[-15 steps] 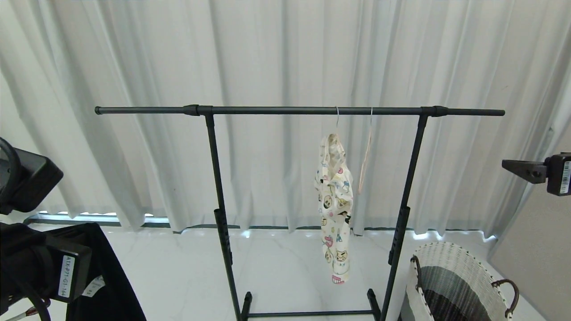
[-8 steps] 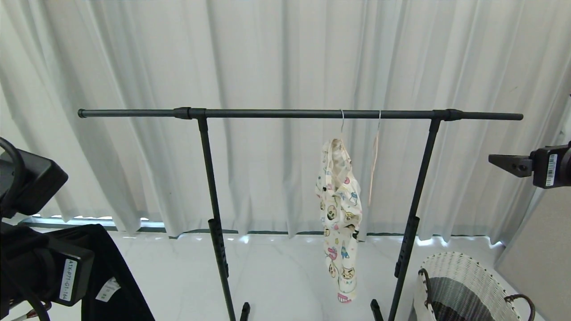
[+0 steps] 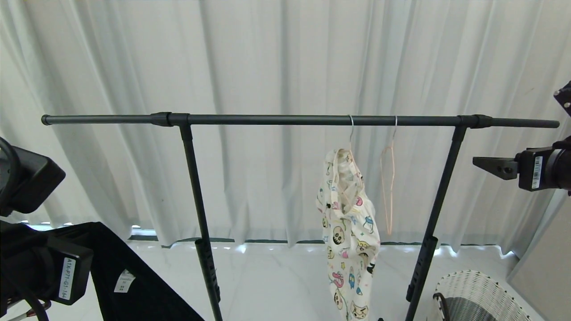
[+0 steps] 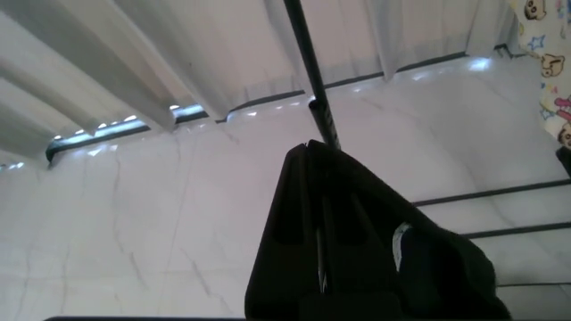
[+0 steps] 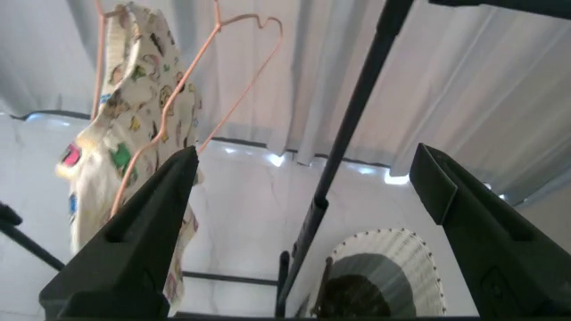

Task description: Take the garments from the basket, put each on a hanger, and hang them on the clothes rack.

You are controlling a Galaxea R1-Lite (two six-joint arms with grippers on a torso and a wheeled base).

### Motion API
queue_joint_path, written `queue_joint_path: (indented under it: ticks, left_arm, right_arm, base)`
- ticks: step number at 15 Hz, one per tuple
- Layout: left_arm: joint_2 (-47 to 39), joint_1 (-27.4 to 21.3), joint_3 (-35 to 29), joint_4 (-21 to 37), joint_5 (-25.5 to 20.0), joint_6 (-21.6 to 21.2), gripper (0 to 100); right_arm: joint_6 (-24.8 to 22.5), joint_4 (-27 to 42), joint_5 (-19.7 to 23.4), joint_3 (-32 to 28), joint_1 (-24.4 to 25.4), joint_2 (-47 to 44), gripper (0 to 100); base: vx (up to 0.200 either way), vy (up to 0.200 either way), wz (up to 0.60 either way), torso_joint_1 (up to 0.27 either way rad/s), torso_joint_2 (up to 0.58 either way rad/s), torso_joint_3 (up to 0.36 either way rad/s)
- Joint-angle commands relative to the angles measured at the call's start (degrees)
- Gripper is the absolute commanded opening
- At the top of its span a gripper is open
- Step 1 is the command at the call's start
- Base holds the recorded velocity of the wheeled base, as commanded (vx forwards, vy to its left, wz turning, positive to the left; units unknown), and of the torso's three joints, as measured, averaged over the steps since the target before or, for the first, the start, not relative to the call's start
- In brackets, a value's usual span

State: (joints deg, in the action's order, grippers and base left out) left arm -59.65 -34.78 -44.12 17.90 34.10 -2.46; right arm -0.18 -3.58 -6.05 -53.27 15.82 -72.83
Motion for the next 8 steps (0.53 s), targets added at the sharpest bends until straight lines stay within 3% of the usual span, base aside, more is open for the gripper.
queue_joint_path:
  ticks: [1, 5, 8]
  left_arm:
    - [0.1, 0.0, 0.1, 0.0, 0.0, 0.0, 0]
    - [0.0, -0.1, 0.1, -0.7, 0.0, 0.0, 0]
    - [0.1, -0.1, 0.3, -0.8, 0.0, 0.0, 0]
  right_arm:
    - [0.1, 0.0, 0.0, 0.0, 0.2, -0.2, 100]
    - [0.2, 0.0, 0.0, 0.1, 0.4, -0.2, 100]
    - [6.5, 0.2, -0.1, -2.3, 4.5, -3.4, 100]
  base:
    - [0.2, 0.0, 0.0, 0.002, 0.01, 0.002]
    - [0.0, 0.0, 0.0, 0.0, 0.0, 0.0]
    - [0.0, 0.0, 0.0, 0.0, 0.0, 0.0]
